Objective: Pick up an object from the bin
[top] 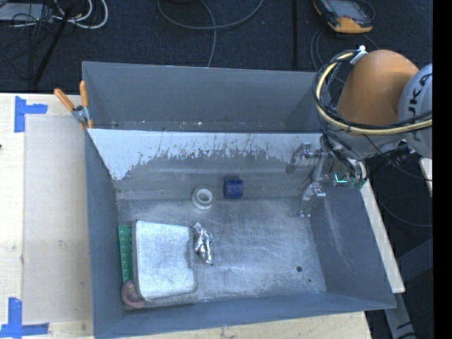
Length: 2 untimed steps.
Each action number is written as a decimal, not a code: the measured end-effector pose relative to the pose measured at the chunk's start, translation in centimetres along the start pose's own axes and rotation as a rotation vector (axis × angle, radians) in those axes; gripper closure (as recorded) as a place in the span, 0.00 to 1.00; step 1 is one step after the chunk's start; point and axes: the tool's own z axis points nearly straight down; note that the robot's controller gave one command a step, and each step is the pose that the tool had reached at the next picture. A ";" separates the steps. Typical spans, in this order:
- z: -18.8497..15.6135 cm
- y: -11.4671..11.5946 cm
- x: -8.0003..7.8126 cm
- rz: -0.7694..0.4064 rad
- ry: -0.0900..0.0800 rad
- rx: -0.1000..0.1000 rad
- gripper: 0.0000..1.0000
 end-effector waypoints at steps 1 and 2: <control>10.8 7.8 0.7 -0.153 -0.010 0.002 0.00; 8.3 17.3 2.1 -0.145 -0.009 -0.003 0.00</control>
Offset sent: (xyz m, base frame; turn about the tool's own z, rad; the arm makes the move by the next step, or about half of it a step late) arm -0.0094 0.0766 -0.1079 -0.1539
